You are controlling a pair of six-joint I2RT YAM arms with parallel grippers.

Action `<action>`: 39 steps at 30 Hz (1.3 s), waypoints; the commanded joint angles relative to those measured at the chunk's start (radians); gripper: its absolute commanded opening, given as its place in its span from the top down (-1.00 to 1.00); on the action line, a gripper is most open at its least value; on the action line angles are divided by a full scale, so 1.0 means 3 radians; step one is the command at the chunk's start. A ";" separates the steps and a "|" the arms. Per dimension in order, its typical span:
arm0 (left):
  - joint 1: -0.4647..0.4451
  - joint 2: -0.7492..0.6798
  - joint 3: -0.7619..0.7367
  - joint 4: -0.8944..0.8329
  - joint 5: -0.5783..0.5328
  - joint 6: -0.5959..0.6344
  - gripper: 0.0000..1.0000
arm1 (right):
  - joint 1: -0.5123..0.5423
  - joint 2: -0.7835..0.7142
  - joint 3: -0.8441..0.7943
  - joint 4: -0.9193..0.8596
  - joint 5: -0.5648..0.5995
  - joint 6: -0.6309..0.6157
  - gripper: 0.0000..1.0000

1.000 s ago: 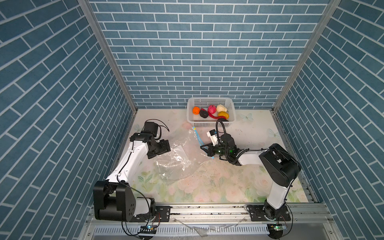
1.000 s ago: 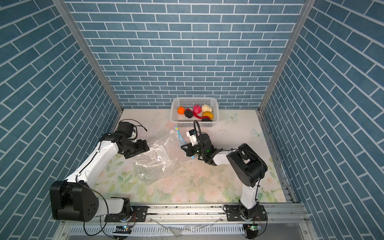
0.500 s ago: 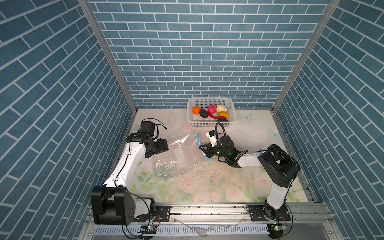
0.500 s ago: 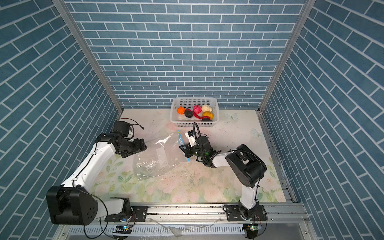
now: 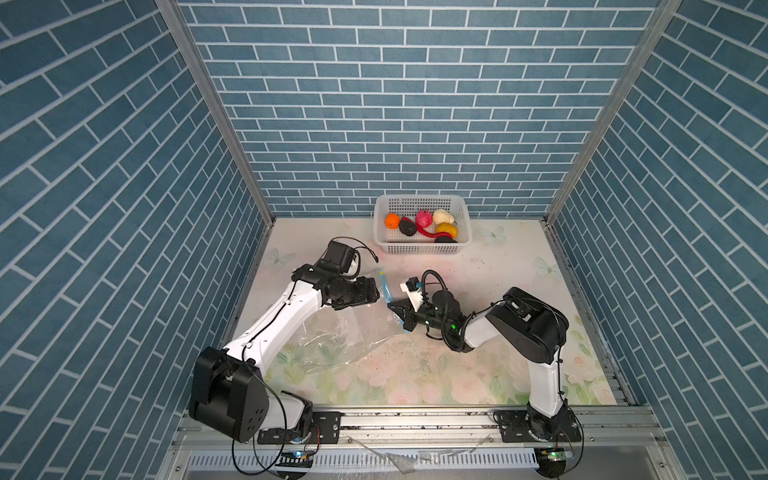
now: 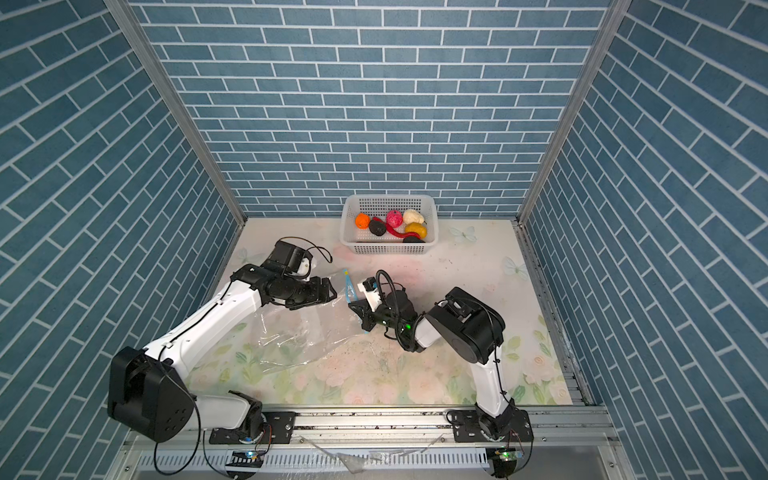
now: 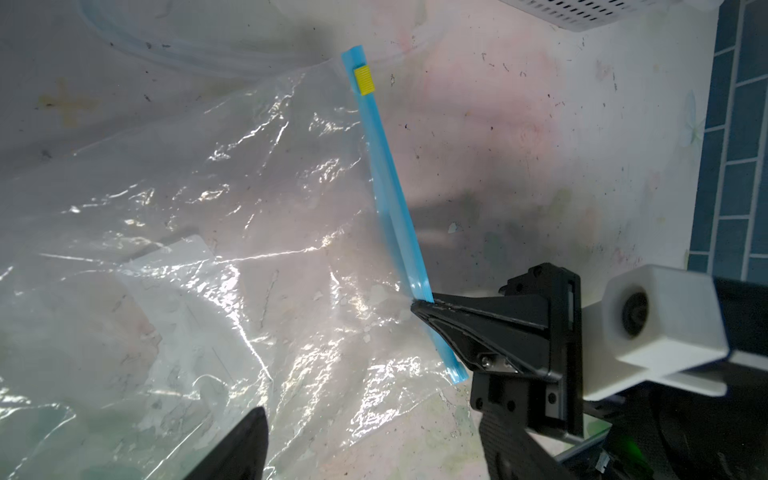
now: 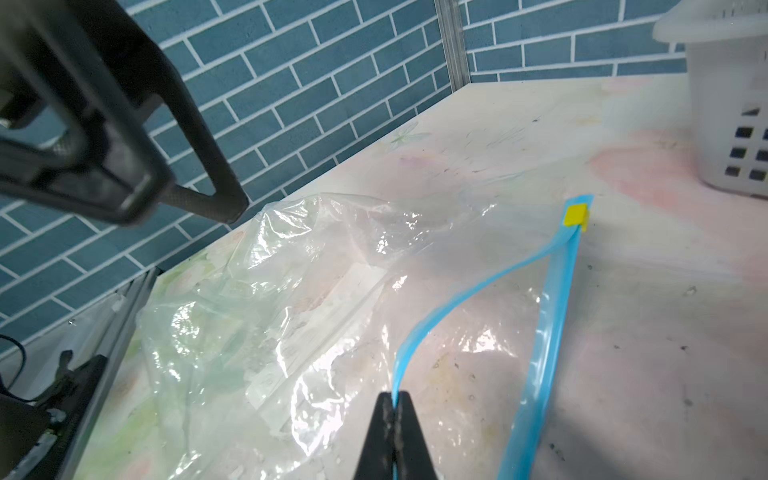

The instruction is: Place the food in the zip-top bag and seal the zipper

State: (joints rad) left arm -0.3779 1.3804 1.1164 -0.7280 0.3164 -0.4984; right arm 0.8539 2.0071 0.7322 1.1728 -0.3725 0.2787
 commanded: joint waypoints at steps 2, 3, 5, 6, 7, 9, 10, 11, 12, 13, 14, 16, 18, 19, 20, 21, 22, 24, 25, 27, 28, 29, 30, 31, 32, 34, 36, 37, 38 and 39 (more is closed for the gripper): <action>-0.0017 0.0025 0.0078 0.0063 0.0015 -0.0016 -0.64 | 0.0083 -0.0043 0.0047 0.0087 0.0152 -0.0655 1.00; -0.0016 0.0039 0.0082 0.0061 0.0016 -0.0011 -0.64 | 0.0102 -0.0060 0.0063 0.0022 0.0176 -0.0761 1.00; -0.0018 0.0073 0.0107 0.0052 0.0014 0.0007 -0.64 | 0.0143 -0.0088 0.0093 -0.0125 0.0245 -0.0983 1.00; -0.0017 0.0098 0.0131 0.0042 0.0013 0.0019 -0.63 | 0.0159 -0.0097 0.0100 -0.0169 0.0288 -0.1085 1.00; -0.0016 0.0127 0.0152 0.0035 0.0002 0.0031 -0.64 | 0.0187 -0.0099 0.0107 -0.0191 0.0345 -0.1200 1.00; -0.0015 0.0196 0.0215 -0.0001 -0.0006 0.0061 -0.63 | 0.0228 -0.0094 0.0110 -0.0212 0.0416 -0.1379 1.00; -0.0018 0.0242 0.0252 -0.0023 -0.0024 0.0080 -0.63 | 0.0258 -0.0097 0.0112 -0.0232 0.0459 -0.1494 1.00; -0.0019 0.0281 0.0295 -0.0045 -0.0026 0.0091 -0.63 | 0.0280 -0.0094 0.0116 -0.0239 0.0495 -0.1579 1.00; -0.0018 0.0324 0.0336 -0.0060 -0.0027 0.0110 -0.62 | 0.0301 -0.0094 0.0116 -0.0248 0.0526 -0.1677 1.00; -0.0016 0.0366 0.0369 -0.0072 -0.0022 0.0121 -0.62 | 0.0322 -0.0089 0.0118 -0.0243 0.0557 -0.1760 1.00; -0.0018 0.0392 0.0394 -0.0074 -0.0014 0.0132 -0.62 | 0.0336 -0.0085 0.0116 -0.0234 0.0575 -0.1835 1.00; -0.0015 0.0473 0.0435 -0.0075 0.0001 0.0147 -0.60 | 0.0364 -0.0077 0.0118 -0.0211 0.0638 -0.1971 1.00; -0.0016 0.0542 0.0464 -0.0070 0.0041 0.0149 -0.58 | 0.0379 -0.0069 0.0120 -0.0193 0.0675 -0.2076 1.00; -0.0019 0.0575 0.0479 -0.0075 0.0053 0.0153 -0.56 | 0.0388 -0.0066 0.0125 -0.0192 0.0705 -0.2130 1.00; -0.0016 0.0612 0.0490 -0.0074 0.0064 0.0159 -0.54 | 0.0395 -0.0068 0.0127 -0.0188 0.0721 -0.2182 1.00; -0.0019 0.0652 0.0508 -0.0091 0.0079 0.0171 -0.52 | 0.0404 -0.0069 0.0124 -0.0182 0.0744 -0.2234 1.00; -0.0018 0.0695 0.0528 -0.0122 0.0075 0.0187 -0.51 | 0.0413 -0.0070 0.0129 -0.0182 0.0773 -0.2288 1.00; -0.0021 0.0759 0.0568 -0.0196 0.0041 0.0225 -0.49 | 0.0433 -0.0064 0.0126 -0.0165 0.0844 -0.2419 1.00; -0.0023 0.0789 0.0586 -0.0237 0.0015 0.0242 -0.48 | 0.0461 -0.0059 0.0126 -0.0164 0.0908 -0.2555 1.00; -0.0023 0.0827 0.0608 -0.0294 -0.0020 0.0275 -0.44 | 0.0494 -0.0035 0.0131 -0.0112 0.1018 -0.2712 1.00; -0.0023 0.0852 0.0633 -0.0334 -0.0038 0.0284 -0.43 | 0.0503 -0.0024 0.0131 -0.0086 0.1032 -0.2724 1.00; -0.0026 0.0880 0.0661 -0.0370 -0.0046 0.0289 -0.42 | 0.0501 -0.0021 0.0139 -0.0078 0.1032 -0.2733 1.00; -0.0028 0.0916 0.0691 -0.0401 -0.0057 0.0308 -0.41 | 0.0505 -0.0018 0.0148 -0.0081 0.1027 -0.2729 1.00; -0.0027 0.0940 0.0713 -0.0416 -0.0066 0.0313 -0.38 | 0.0508 -0.0022 0.0149 -0.0080 0.1023 -0.2729 1.00; -0.0029 0.0962 0.0736 -0.0421 -0.0065 0.0325 -0.34 | 0.0507 -0.0022 0.0157 -0.0080 0.1021 -0.2736 1.00; -0.0038 0.1032 0.0779 -0.0430 -0.0068 0.0322 -0.31 | 0.0512 -0.0023 0.0162 -0.0071 0.1016 -0.2740 1.00; -0.0051 0.1117 0.0847 -0.0463 -0.0085 0.0352 -0.27 | 0.0516 -0.0028 0.0162 -0.0065 0.1019 -0.2742 1.00; -0.0061 0.1156 0.0884 -0.0488 -0.0110 0.0366 -0.23 | 0.0517 -0.0028 0.0157 -0.0057 0.1022 -0.2736 1.00; -0.0065 0.1198 0.0922 -0.0504 -0.0119 0.0375 -0.19 | 0.0517 -0.0028 0.0161 -0.0059 0.1022 -0.2731 1.00; -0.0070 0.1238 0.0946 -0.0511 -0.0127 0.0378 -0.17 | 0.0518 -0.0028 0.0158 -0.0049 0.1022 -0.2724 1.00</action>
State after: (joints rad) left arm -0.3874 1.7222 1.3689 -0.8379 0.3004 -0.4076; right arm 1.0035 2.0045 0.7563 1.1164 -0.0772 -0.4973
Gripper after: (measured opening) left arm 0.592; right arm 0.048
